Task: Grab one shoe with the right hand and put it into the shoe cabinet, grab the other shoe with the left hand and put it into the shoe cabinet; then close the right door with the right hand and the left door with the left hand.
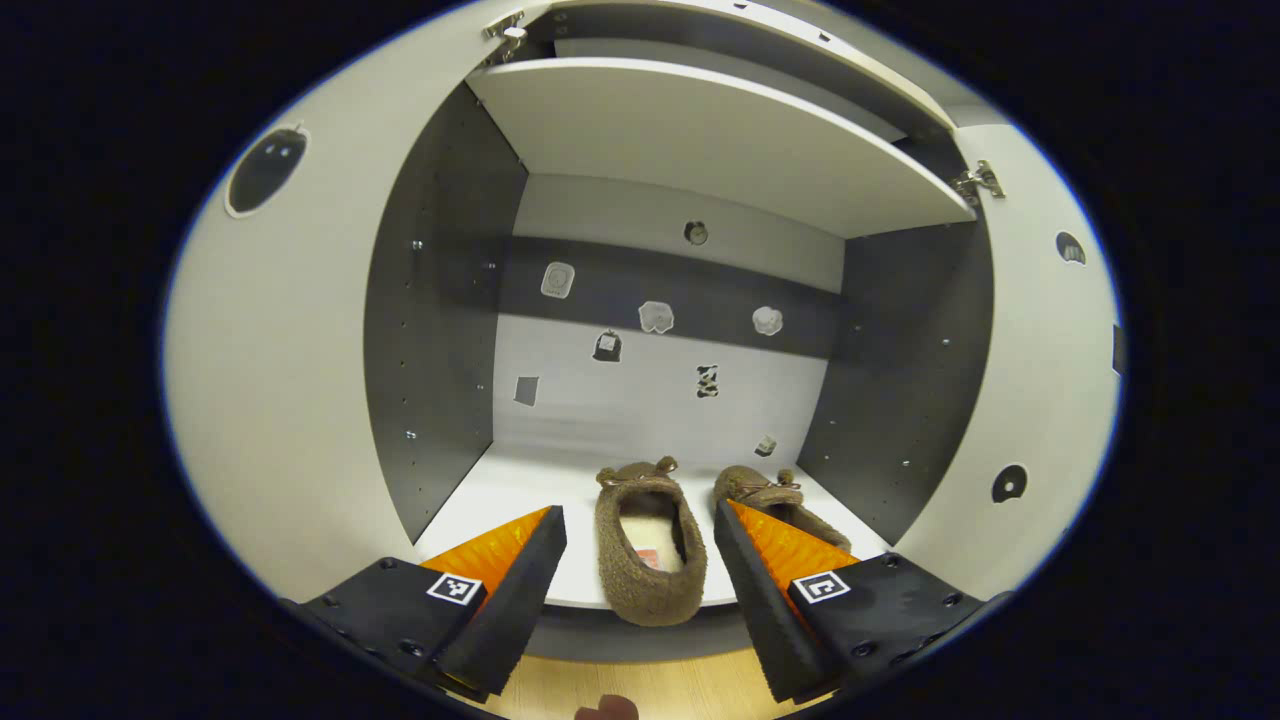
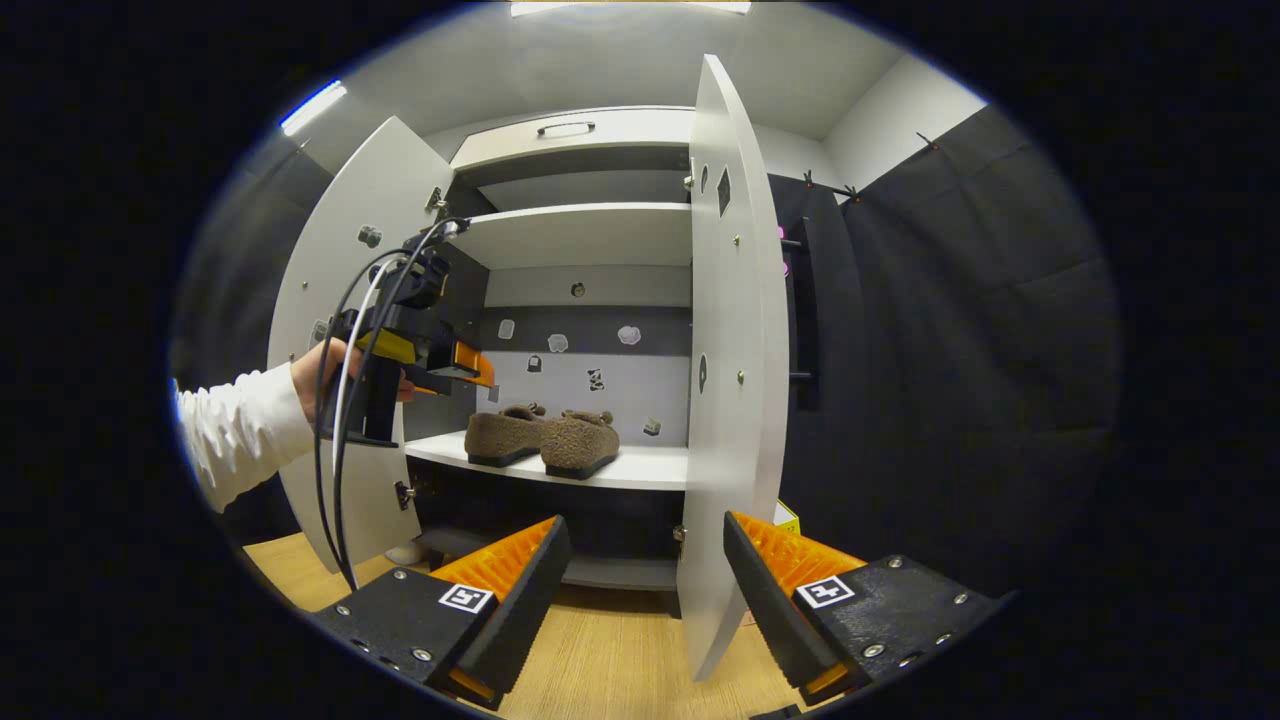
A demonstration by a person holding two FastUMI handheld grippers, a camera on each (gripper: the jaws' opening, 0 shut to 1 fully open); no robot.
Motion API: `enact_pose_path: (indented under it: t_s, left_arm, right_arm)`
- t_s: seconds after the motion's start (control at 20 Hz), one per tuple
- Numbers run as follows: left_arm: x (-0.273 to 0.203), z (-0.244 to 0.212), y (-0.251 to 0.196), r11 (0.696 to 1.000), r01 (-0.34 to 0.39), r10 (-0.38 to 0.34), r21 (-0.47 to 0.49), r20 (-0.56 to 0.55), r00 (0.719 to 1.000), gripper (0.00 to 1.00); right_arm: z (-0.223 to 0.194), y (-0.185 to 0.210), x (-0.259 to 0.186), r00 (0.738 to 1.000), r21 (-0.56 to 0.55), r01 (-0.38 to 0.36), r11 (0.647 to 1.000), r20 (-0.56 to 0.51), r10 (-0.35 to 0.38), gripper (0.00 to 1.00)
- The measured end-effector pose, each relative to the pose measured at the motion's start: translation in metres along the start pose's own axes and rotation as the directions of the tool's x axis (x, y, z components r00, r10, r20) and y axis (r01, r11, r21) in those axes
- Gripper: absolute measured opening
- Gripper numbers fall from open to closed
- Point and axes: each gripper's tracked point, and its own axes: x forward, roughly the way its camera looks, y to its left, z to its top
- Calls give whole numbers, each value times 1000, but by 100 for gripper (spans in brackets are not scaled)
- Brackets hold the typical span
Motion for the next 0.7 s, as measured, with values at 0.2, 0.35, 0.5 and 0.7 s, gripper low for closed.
enact_pose_path:
  t_s: [0.2, 0.35, 0.5, 0.7]
  left_arm:
    - [-56, 2, -9, 999, 40, -39, -6, 85, 996, 96]
    - [-92, -13, -4, 1000, 22, -24, 17, 112, 993, 97]
    - [-124, -35, 7, 1000, -10, 8, 17, 132, 991, 99]
    - [-155, -66, 26, 997, -62, 67, -33, 147, 987, 94]
  right_arm:
    - [6, 7, 7, 1000, 22, -26, 999, 11, 26, 94]
    - [7, 15, 9, 998, 76, -57, 996, 5, 56, 94]
    - [5, 16, 11, 998, 82, -58, 995, 9, 58, 94]
    - [5, 20, 9, 997, 81, -72, 994, 16, 71, 94]
